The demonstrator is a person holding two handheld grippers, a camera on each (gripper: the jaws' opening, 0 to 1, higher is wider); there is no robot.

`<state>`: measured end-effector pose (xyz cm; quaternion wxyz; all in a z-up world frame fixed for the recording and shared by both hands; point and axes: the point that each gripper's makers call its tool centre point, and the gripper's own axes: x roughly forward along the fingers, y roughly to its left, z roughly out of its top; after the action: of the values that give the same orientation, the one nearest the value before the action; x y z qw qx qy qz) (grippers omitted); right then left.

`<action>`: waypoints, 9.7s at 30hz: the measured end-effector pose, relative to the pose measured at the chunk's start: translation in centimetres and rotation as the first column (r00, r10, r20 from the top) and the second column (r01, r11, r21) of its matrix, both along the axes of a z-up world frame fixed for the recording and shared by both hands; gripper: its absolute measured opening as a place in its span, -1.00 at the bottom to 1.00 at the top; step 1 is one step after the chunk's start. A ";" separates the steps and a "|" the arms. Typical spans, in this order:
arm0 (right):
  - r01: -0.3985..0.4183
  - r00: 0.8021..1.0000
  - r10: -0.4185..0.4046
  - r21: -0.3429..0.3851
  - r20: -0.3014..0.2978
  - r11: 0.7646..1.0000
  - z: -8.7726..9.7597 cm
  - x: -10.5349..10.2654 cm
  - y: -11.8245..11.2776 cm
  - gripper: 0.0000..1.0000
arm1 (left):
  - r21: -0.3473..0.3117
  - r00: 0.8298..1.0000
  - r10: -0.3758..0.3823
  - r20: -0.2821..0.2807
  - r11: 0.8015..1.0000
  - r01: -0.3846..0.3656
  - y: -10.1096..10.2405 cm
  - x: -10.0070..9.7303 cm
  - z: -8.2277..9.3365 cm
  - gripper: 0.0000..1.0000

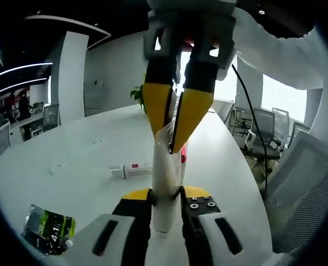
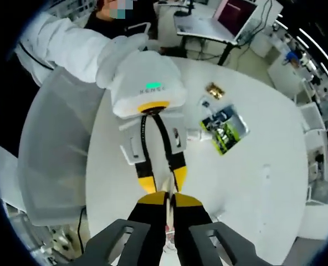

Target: Arrange the skincare products in the storage area until every visible bottle or jar stands upright without overlapping.

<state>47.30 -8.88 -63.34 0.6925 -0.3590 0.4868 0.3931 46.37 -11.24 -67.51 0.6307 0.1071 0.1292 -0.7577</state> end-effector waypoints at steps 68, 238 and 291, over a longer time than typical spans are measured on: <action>0.089 0.970 -0.120 0.153 0.213 0.984 1.4 -0.1 -1.1 -0.26 | 0.066 0.988 0.153 0.006 0.986 -0.153 5.2 1.4 0.4 -0.27; 0.624 0.613 -0.751 0.433 0.244 0.650 -10.6 0.2 -16.1 -0.38 | 0.097 0.830 0.546 -0.118 0.838 -0.537 15.5 -0.4 1.5 0.99; 0.731 0.517 -0.843 0.437 0.146 0.524 -14.5 1.9 -15.3 -0.71 | 0.073 0.831 0.531 -0.167 0.847 -0.527 15.3 -0.3 1.7 0.97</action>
<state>49.19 -24.19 -77.82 0.9158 -0.0388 0.3982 0.0350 46.11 4.03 -65.76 0.8000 0.0057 0.2195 -0.5584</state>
